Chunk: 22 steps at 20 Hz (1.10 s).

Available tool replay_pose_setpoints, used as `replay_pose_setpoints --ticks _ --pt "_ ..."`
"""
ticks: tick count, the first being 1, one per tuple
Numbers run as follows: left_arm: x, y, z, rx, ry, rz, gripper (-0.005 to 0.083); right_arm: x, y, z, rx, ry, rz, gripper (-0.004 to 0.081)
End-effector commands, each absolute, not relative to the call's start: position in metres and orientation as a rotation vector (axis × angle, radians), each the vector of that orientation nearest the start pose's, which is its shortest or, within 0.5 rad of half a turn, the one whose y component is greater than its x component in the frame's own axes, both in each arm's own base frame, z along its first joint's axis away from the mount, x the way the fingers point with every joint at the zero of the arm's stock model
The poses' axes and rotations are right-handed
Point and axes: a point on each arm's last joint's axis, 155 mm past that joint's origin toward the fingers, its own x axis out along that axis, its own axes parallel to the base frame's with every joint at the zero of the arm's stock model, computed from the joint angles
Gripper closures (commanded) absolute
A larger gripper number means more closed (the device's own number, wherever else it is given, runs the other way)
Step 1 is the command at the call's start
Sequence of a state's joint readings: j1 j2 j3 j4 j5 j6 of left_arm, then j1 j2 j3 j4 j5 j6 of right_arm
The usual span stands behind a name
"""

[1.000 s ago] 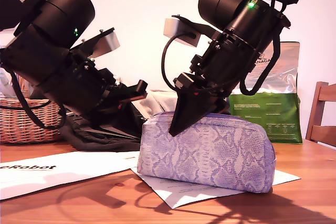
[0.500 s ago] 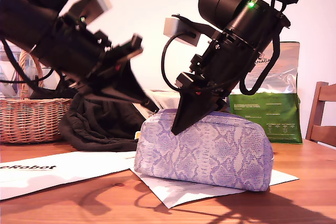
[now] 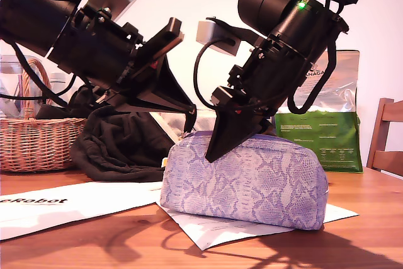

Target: Close the zipper in the zip bag in front of you

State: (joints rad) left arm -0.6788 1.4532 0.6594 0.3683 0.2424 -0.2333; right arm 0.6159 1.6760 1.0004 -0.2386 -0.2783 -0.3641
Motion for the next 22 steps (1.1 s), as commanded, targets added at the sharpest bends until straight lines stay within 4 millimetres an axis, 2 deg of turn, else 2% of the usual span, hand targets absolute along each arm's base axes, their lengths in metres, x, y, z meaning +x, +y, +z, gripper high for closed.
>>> replay_pose_setpoints --ticks 1,6,12,16,18,20,21,22 --pt "0.301 -0.319 0.154 -0.142 0.481 -0.907 0.0793 0.318 0.289 0.064 -0.473 0.775 0.999 0.0783" --pt "0.296 -0.329 0.169 -0.229 0.472 -0.956 0.0793 0.318 0.289 0.064 -0.472 0.777 0.999 0.0783" --pt "0.281 -0.340 0.178 -0.324 0.516 -1.044 0.0793 0.318 0.289 0.064 -0.472 0.775 1.000 0.0783" --pt "0.280 -0.339 0.177 -0.319 0.522 -1.051 0.0789 0.317 0.289 0.064 -0.472 0.776 1.000 0.0783" --pt "0.283 -0.336 0.176 -0.230 0.466 -1.064 0.0708 0.317 0.289 0.064 -0.472 0.778 1.000 0.0783" --pt "0.288 -0.332 0.176 -0.146 0.412 -1.070 0.0508 0.317 0.289 0.064 -0.472 0.779 1.000 0.0783" --pt "0.291 -0.330 0.176 -0.112 0.389 -1.068 0.0454 0.317 0.289 0.063 -0.473 0.782 1.000 0.0783" --pt "0.295 -0.325 0.174 -0.067 0.369 -1.063 0.0439 0.316 0.288 0.063 -0.473 0.785 1.000 0.0783"
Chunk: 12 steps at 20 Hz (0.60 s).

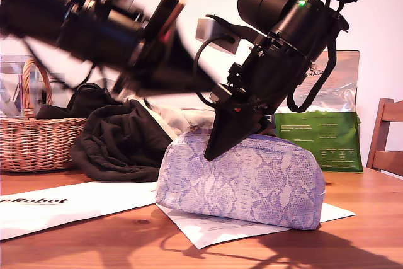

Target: Close the zipper in the zip bag in front of you

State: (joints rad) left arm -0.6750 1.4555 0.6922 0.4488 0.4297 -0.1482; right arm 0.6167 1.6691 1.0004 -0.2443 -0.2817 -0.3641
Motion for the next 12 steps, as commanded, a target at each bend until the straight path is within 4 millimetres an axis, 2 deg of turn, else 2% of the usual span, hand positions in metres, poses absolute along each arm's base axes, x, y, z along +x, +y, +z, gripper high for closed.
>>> replay_pose_setpoints --ticks 1,5,8,10,12 --pt "0.299 -0.320 0.173 -0.007 0.340 -1.059 0.0438 0.316 0.288 0.062 -0.474 0.788 1.000 0.0783" --pt "0.319 -0.294 0.161 0.197 0.278 -1.025 0.0430 0.316 0.288 0.062 -0.474 0.788 1.000 0.0783" --pt "0.304 -0.287 0.139 0.422 0.234 -1.154 0.0435 0.316 0.288 0.062 -0.475 0.789 1.001 0.0783" --pt "0.294 -0.285 0.126 0.490 0.245 -1.212 0.0433 0.316 0.288 0.062 -0.477 0.787 1.002 0.0783" --pt "0.292 -0.285 0.119 0.576 0.213 -1.238 0.0428 0.316 0.288 0.062 -0.478 0.784 1.005 0.0783"
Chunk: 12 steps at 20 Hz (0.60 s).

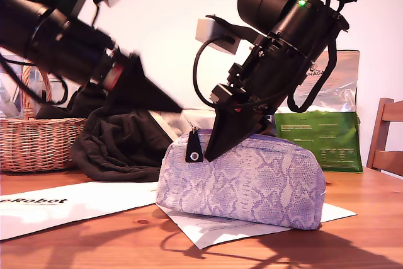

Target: Close the zipper in the zip bag in front of you

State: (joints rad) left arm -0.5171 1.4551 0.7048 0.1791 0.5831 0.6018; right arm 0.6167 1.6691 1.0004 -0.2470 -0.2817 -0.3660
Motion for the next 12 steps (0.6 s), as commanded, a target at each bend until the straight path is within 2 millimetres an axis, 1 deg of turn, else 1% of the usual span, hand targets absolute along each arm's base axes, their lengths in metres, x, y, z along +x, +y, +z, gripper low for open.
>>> replay_pose_setpoints --ticks 1,4,6,9,12 --pt "0.293 -0.284 0.115 0.581 0.221 -1.236 0.0428 0.315 0.289 0.063 -0.482 0.781 1.010 0.0783" --pt "0.301 -0.279 0.096 0.616 0.241 -1.236 0.0393 0.311 0.292 0.063 -0.496 0.770 1.048 0.0783" --pt "0.306 -0.278 0.086 0.619 0.256 -1.234 0.0393 0.308 0.294 0.064 -0.519 0.751 1.084 0.0783" --pt "0.313 -0.277 0.078 0.640 0.245 -1.230 0.0394 0.304 0.297 0.063 -0.572 0.721 1.124 0.0783" --pt "0.319 -0.274 0.068 0.635 0.274 -1.225 0.0394 0.302 0.299 0.063 -0.632 0.683 1.160 0.0783"
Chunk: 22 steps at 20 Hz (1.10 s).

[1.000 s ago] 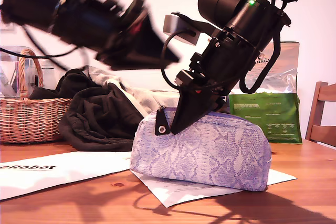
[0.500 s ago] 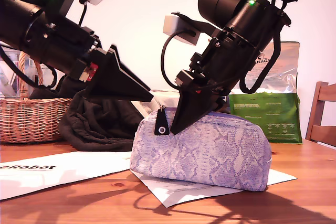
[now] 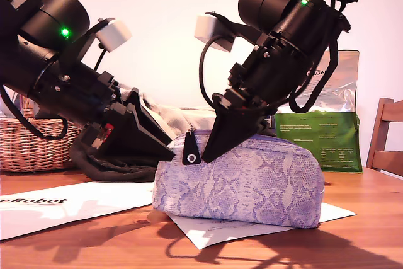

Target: Close the zipper in the zip bag in front of you

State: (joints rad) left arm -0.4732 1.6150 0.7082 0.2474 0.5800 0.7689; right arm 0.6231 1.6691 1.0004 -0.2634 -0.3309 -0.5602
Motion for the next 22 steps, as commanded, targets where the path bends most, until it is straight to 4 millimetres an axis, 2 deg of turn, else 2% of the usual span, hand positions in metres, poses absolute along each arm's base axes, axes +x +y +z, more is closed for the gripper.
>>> replay_pose_setpoints --ticks 1,5,6,9,10,11,14,15,19,22 --pt "0.319 -0.276 0.067 0.632 0.276 -1.232 0.0394 0.300 0.300 0.064 -0.645 0.672 1.174 0.0783" --pt "0.318 -0.277 0.064 0.627 0.278 -1.241 0.0421 0.296 0.307 0.067 -0.718 0.596 1.241 0.0783" --pt "0.317 -0.276 0.063 0.627 0.284 -1.243 0.0471 0.296 0.308 0.067 -0.742 0.577 1.252 0.0783" --pt "0.317 -0.277 0.064 0.623 0.283 -1.248 0.0746 0.295 0.309 0.067 -0.794 0.541 1.276 0.0783" --pt "0.314 -0.279 0.064 0.621 0.280 -1.258 0.0801 0.295 0.308 0.066 -0.800 0.541 1.272 0.0780" --pt "0.312 -0.281 0.064 0.619 0.279 -1.269 0.0797 0.296 0.308 0.066 -0.802 0.542 1.268 0.0740" --pt "0.307 -0.281 0.060 0.610 0.304 -1.281 0.0797 0.298 0.309 0.069 -0.802 0.533 1.266 0.0525" --pt "0.306 -0.280 0.058 0.608 0.315 -1.284 0.0797 0.299 0.310 0.072 -0.802 0.525 1.264 0.0494" --pt "0.307 -0.278 0.056 0.598 0.343 -1.268 0.0797 0.301 0.308 0.091 -0.796 0.493 1.234 0.0486" --pt "0.308 -0.277 0.055 0.582 0.363 -1.253 0.0797 0.300 0.299 0.112 -0.764 0.505 1.171 0.0484"
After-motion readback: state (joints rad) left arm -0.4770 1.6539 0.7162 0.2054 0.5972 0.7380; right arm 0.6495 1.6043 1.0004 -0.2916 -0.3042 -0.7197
